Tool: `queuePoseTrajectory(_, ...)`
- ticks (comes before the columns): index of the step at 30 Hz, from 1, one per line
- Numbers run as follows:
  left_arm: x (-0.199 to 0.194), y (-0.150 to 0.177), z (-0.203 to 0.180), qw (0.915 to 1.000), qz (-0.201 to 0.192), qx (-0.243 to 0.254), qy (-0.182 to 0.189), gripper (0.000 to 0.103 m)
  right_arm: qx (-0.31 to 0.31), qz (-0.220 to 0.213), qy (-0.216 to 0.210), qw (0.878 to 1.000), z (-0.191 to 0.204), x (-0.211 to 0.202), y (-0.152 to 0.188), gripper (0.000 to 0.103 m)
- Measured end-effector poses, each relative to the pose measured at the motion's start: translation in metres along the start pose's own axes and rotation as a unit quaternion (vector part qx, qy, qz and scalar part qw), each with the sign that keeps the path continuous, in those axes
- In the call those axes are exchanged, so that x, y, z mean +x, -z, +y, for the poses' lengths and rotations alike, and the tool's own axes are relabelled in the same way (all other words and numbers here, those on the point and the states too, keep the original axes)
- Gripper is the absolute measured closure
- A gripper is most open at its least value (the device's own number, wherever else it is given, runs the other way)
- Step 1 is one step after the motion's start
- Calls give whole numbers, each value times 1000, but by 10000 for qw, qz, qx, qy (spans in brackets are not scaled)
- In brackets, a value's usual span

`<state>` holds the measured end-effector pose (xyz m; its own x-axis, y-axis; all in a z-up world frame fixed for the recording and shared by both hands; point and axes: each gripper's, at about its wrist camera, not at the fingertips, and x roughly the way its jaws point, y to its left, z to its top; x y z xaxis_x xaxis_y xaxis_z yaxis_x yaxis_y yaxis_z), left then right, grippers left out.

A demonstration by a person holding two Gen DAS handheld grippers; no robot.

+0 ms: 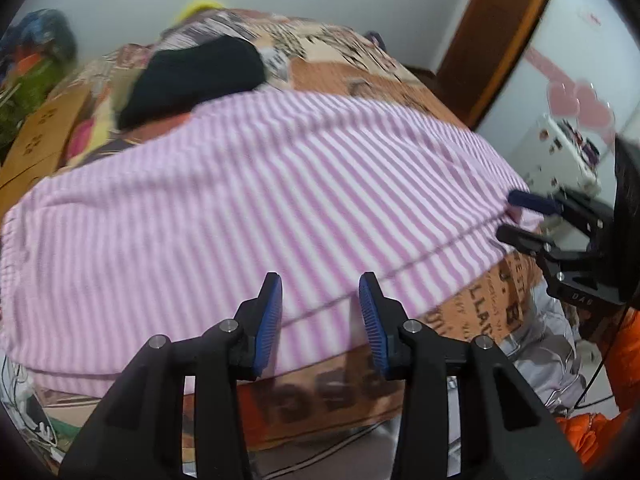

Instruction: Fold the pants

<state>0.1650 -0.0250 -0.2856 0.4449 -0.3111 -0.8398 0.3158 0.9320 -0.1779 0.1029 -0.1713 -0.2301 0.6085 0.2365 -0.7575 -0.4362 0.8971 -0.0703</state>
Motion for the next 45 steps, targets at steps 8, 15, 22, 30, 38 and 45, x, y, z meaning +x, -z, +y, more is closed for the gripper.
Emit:
queuePoseTrajectory(8, 21, -2, -28, 9991, 125, 254, -305, 50, -355, 37, -517, 9980, 7, 16, -6, 58)
queuePoseTrajectory(15, 34, -25, -24, 9996, -17, 179, -239, 66, -154, 88, -903, 9958, 3, 25, -11, 56)
queuePoseTrajectory(22, 32, -33, -21, 9999, -106, 69, 20, 84, -291, 4, -765, 9966, 14, 34, -19, 56)
queuePoseTrajectory(30, 27, -26, -28, 9994, 11, 311, 147, 70, 45, -118, -1073, 9941, 5, 42, -33, 95)
queuePoseTrajectory(38, 39, -27, -35, 9992, -137, 359, -130, 64, 307, -325, -1474, 9881, 2, 28, -37, 98)
queuePoseTrajectory(45, 22, -30, -36, 9984, -373, 405, -90, 99, 342, -344, -1592, 9861, 4, 19, -34, 98)
